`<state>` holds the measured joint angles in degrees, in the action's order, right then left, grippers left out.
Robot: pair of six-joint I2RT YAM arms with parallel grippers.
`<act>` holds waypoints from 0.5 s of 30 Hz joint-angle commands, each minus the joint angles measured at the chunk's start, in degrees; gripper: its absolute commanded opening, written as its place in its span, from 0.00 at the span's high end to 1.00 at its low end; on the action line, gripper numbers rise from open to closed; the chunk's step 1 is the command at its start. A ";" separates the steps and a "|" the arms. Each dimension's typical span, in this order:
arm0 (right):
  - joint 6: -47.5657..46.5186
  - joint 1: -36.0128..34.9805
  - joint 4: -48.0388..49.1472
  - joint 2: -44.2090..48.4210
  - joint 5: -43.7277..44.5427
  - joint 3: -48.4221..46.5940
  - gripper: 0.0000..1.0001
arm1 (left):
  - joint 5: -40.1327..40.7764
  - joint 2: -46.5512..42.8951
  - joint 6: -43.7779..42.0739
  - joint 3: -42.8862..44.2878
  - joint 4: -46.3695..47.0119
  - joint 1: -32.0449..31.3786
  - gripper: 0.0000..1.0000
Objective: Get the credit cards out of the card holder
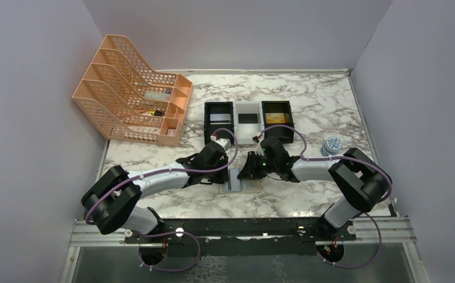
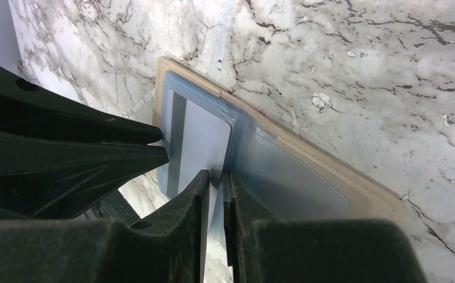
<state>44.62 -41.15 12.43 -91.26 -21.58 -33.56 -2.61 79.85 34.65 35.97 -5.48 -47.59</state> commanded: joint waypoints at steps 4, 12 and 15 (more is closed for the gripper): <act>1.50 0.28 4.33 -0.75 -2.28 2.02 0.88 | 2.56 1.28 -0.57 -2.30 -2.92 -0.40 0.80; 0.79 0.28 2.79 0.16 -1.49 1.45 0.96 | 3.16 1.07 -0.61 -1.48 -2.88 -0.39 0.81; 0.33 0.41 2.10 0.44 -1.23 1.47 0.96 | 3.36 0.71 -0.63 -1.50 -2.96 -0.39 0.81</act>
<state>46.00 -40.93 14.59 -91.83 -22.41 -32.34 -1.85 79.85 34.63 35.75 -5.23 -47.75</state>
